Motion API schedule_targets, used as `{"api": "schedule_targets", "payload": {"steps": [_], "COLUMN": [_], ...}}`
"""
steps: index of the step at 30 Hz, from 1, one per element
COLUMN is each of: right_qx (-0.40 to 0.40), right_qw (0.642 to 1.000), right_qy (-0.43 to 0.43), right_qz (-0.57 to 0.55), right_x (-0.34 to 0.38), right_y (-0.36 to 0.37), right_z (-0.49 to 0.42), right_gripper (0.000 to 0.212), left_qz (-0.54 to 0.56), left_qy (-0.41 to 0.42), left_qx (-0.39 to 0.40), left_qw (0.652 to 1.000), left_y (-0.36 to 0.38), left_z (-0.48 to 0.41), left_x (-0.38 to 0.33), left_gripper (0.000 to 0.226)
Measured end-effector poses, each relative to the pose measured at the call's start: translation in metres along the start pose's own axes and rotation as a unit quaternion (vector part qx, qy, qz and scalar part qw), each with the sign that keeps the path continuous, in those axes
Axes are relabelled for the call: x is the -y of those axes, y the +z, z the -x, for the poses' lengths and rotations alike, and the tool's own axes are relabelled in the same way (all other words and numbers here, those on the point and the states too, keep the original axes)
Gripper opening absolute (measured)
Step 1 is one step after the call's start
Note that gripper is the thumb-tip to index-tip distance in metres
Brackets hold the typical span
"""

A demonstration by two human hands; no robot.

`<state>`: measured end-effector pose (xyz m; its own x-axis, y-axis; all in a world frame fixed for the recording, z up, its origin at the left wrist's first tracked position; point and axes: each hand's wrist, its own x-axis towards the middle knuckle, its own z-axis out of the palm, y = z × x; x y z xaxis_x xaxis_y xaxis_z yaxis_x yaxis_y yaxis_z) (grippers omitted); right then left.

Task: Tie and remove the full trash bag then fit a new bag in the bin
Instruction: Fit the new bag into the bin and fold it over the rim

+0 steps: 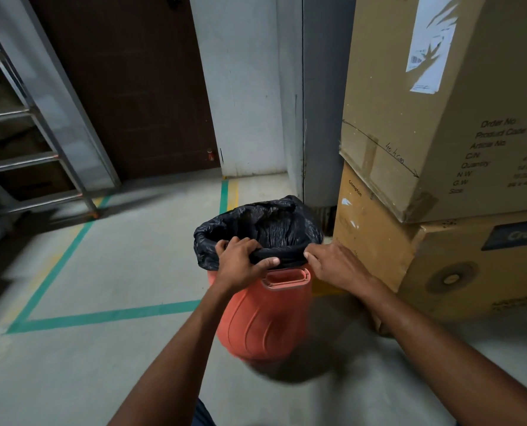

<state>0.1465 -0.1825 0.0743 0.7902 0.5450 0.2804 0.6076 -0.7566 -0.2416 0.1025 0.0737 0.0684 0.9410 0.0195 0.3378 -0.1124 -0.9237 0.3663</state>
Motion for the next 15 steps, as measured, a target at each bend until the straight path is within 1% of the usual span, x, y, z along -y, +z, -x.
{"api": "schedule_targets", "payload": {"steps": [1, 2, 3, 4, 6, 8, 10, 12, 15], "right_qx": [-0.005, -0.009, -0.012, -0.021, -0.035, -0.016, 0.019, 0.039, 0.009], "right_qw": [1.0, 0.999, 0.998, 0.998, 0.998, 0.989, 0.98, 0.978, 0.978], "right_qy": [0.031, 0.052, 0.06, 0.053, -0.008, -0.09, -0.129, -0.132, -0.131], "right_qz": [-0.005, -0.002, 0.003, 0.013, 0.06, 0.116, 0.148, 0.158, 0.162], "right_x": [0.0, -0.001, -0.002, -0.003, -0.006, -0.01, -0.012, -0.011, -0.003], "right_y": [0.001, 0.003, 0.004, 0.005, 0.005, 0.005, 0.003, 0.006, 0.011], "right_z": [-0.001, -0.003, -0.003, -0.004, -0.007, -0.013, -0.018, -0.02, -0.018], "right_gripper": [0.012, 0.015, 0.021, 0.027, 0.042, 0.055, 0.05, 0.038, 0.026], "left_qz": [0.002, 0.001, -0.001, -0.002, 0.0, 0.005, 0.002, -0.022, -0.091], "left_qy": [0.005, 0.013, 0.022, 0.029, 0.036, 0.041, 0.048, 0.049, 0.069], "left_qx": [0.003, 0.007, 0.012, 0.014, 0.015, 0.019, 0.03, 0.04, 0.033], "left_qw": [1.0, 1.0, 1.0, 0.999, 0.999, 0.999, 0.998, 0.998, 0.993], "left_y": [-0.001, -0.002, -0.003, -0.004, -0.007, -0.011, -0.015, -0.02, -0.023], "left_z": [0.0, -0.001, -0.001, 0.0, 0.001, 0.001, 0.002, 0.002, 0.006], "left_x": [0.002, 0.004, 0.006, 0.009, 0.015, 0.02, 0.025, 0.027, 0.02], "left_gripper": [0.062, 0.062, 0.062, 0.063, 0.064, 0.062, 0.057, 0.054, 0.061]}}
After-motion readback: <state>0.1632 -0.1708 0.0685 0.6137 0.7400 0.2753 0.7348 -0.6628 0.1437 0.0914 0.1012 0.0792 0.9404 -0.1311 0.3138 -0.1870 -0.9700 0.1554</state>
